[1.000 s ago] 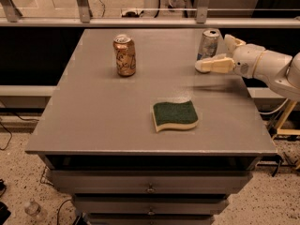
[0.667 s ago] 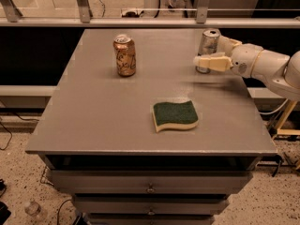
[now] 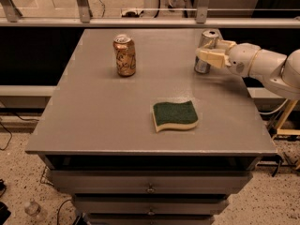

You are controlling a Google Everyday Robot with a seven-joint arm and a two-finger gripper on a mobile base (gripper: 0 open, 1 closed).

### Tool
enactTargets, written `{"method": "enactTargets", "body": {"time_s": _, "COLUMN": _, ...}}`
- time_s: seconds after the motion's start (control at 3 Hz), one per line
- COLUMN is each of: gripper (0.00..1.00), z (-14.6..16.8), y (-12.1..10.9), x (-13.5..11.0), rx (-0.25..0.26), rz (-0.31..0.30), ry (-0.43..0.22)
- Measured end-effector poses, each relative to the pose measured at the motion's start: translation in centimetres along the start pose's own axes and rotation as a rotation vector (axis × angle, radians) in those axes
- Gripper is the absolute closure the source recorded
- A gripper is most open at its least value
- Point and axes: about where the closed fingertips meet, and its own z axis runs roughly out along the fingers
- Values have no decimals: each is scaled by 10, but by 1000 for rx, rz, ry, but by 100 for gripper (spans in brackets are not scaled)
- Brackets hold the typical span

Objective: Pick redbull can

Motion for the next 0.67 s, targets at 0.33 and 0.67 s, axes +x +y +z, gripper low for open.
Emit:
{"method": "enactTargets", "body": {"time_s": 0.33, "gripper": 91, "z": 3, "y": 2, "x": 0, "rx": -5, "rz": 0, "ry": -1}}
{"method": "enactTargets", "body": {"time_s": 0.67, "gripper": 100, "z": 5, "y": 3, "x": -1, "rx": -9, "rz": 0, "ry": -1}}
